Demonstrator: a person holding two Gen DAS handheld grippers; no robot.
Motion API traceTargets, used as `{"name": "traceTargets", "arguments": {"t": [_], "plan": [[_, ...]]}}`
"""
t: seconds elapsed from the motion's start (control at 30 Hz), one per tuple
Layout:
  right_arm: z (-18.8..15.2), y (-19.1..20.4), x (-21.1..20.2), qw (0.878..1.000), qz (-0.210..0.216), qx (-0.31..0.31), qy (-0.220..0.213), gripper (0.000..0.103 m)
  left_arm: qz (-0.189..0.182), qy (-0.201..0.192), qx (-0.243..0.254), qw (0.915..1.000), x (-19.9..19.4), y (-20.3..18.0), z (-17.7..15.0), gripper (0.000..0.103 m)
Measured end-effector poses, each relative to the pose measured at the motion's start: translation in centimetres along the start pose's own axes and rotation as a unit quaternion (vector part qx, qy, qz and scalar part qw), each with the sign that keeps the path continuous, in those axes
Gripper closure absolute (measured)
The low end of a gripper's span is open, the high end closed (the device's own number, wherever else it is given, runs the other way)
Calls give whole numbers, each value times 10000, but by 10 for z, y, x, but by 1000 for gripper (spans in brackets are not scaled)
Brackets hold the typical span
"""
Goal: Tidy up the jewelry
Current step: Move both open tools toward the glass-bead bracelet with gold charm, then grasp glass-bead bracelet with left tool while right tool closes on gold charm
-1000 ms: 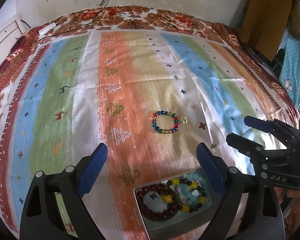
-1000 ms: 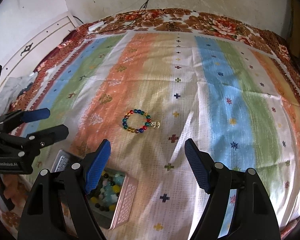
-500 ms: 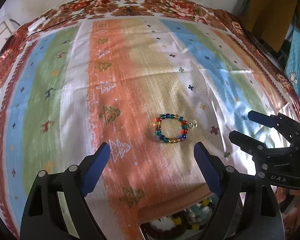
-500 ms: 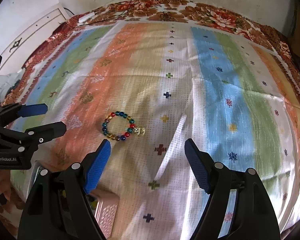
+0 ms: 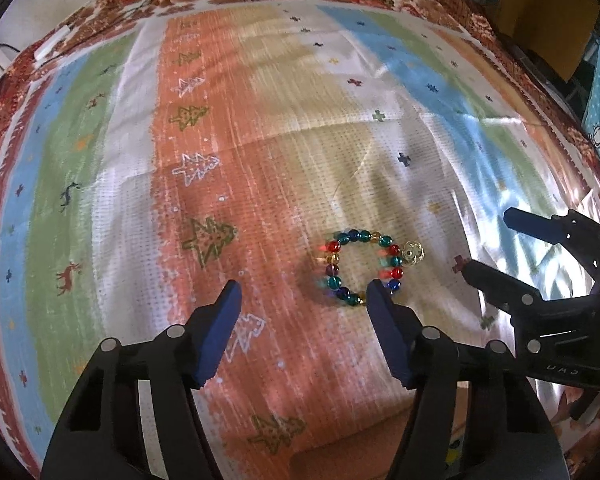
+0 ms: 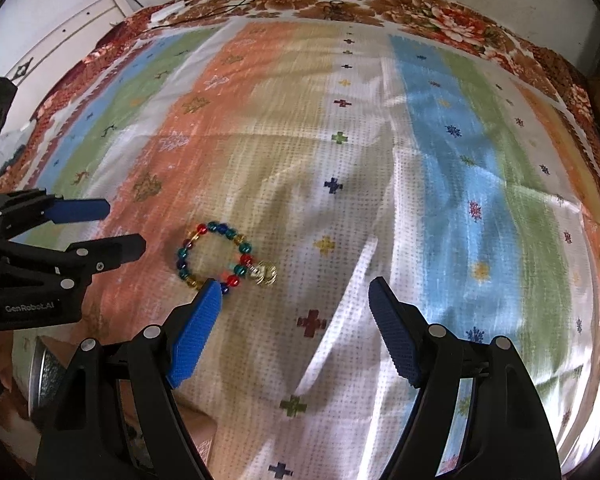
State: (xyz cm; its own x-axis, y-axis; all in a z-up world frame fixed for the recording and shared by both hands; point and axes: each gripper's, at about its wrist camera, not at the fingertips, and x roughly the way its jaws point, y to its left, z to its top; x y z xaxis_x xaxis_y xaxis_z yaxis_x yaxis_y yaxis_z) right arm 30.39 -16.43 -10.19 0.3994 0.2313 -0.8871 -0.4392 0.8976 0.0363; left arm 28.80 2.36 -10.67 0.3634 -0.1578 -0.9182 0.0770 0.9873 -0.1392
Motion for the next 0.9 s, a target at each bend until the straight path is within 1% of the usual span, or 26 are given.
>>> {"name": "traceTargets", "arguments": {"t": [0.07, 0.17, 0.23, 0.27, 0.37, 0.57, 0.67, 0.83, 0.9], "plan": [[2, -1, 3, 10000, -19, -35, 30, 27, -32, 38, 33, 10000, 4, -1, 3, 39], [4, 0, 10, 9999, -122, -86, 58, 36, -71, 101, 88, 9999, 10, -4, 6, 40], [4, 0, 15, 9997, -115, -126, 147, 36, -117, 159, 88, 9998, 15, -5, 8, 41], [4, 0, 17, 9997, -129, -148, 173, 38, -125, 184, 113, 9997, 17, -7, 10, 42], [4, 0, 24, 9994, -126, -200, 271, 51, -156, 234, 139, 9995, 23, -9, 14, 43], [3, 3, 34, 9984, -62, -372, 416, 57, -149, 372, 179, 9990, 36, -10, 19, 43], [2, 7, 39, 9976, -40, -510, 462, 61, -169, 475, 225, 9985, 44, -12, 20, 45], [1, 15, 47, 9962, 7, -681, 540, 63, -195, 545, 310, 9978, 48, -15, 22, 48], [1, 15, 49, 9957, -18, -733, 557, 67, -198, 630, 324, 9973, 52, -15, 22, 52]]}}
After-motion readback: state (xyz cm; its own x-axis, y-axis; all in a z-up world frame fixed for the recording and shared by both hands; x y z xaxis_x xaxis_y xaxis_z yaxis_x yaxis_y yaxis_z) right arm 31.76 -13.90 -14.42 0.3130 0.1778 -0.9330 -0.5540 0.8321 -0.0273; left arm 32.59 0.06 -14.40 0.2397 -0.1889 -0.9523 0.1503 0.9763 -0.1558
